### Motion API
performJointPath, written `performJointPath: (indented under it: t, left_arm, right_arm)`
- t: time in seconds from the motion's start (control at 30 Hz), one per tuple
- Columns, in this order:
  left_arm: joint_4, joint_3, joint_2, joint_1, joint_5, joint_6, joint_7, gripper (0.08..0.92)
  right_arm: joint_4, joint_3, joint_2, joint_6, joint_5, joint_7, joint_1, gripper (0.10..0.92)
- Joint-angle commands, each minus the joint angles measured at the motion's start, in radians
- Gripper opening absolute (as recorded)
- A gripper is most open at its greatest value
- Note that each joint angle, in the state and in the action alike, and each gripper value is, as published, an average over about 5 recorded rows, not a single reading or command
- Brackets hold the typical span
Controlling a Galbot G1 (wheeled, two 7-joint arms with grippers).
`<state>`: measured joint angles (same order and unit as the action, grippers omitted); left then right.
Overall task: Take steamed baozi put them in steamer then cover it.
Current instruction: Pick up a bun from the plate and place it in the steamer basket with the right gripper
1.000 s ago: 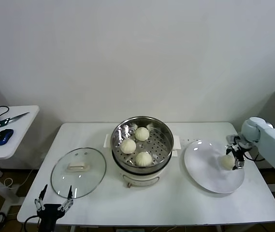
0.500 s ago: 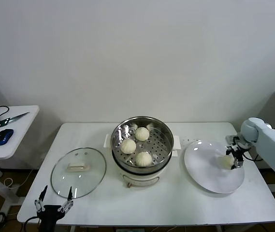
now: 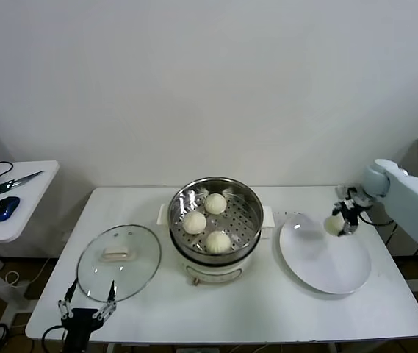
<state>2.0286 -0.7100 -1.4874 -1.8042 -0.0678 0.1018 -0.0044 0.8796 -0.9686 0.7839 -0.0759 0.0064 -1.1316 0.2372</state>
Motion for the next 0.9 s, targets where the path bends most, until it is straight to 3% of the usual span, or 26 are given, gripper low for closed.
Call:
performJointPath:
  t: [0.03,0.3,0.43,0.9]
  left_arm:
    - [0.005,0.019,0.018,0.011,0.037,-0.005,0.005,0.823]
    - [0.012,0.042,0.037,0.020,0.070,-0.007,0.016,0.823]
    - [0.008,0.046,0.043,0.028,0.069,-0.004,0.016,0.823]
    - [-0.006,0.049,0.057,0.049,0.067,-0.003,0.016,0.823]
  right_arm:
    - [0.159,-0.478,0.108,-0.158,0.577,0.050,0.525,0.687]
    - [0.271,-0.632,0.283,-0.247,0.914,0.169,0.667,0.700]
    - [0.319,-0.675,0.368,-0.283,1.005,0.245,0.668,0.704]
    - [0.341,-0.838,0.494,-0.320,0.963,0.290,0.581,0.704]
